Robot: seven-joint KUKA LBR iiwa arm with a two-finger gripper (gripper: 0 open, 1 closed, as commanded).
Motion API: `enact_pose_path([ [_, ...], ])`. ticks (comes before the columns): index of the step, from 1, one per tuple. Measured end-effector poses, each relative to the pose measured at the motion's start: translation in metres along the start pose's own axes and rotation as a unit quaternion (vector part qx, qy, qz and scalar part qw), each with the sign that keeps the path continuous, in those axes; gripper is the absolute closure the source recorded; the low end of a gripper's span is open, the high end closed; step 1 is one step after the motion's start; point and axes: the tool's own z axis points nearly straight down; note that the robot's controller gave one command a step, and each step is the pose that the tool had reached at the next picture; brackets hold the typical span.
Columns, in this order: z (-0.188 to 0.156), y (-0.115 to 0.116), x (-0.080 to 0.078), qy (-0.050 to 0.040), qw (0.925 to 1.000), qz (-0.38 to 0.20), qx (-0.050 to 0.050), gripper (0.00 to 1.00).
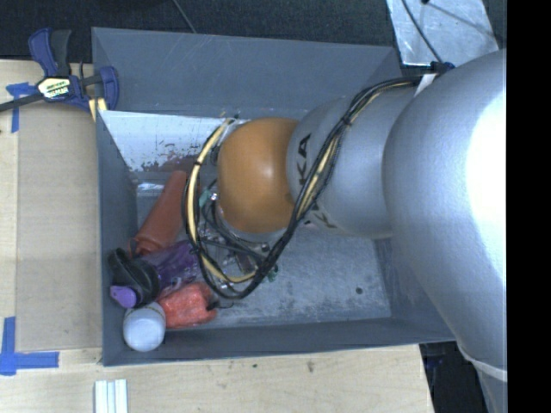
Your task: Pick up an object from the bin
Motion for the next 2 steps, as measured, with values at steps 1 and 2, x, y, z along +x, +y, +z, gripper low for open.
enact_pose_path([
  [1,-0.014,0.016,-0.021,0.0000,0.9982,-0.060,0.000,0.00],
  [2,-0.005,0.043,-0.044,-0.0067,0.9925,-0.122,0.001,1.00],
])
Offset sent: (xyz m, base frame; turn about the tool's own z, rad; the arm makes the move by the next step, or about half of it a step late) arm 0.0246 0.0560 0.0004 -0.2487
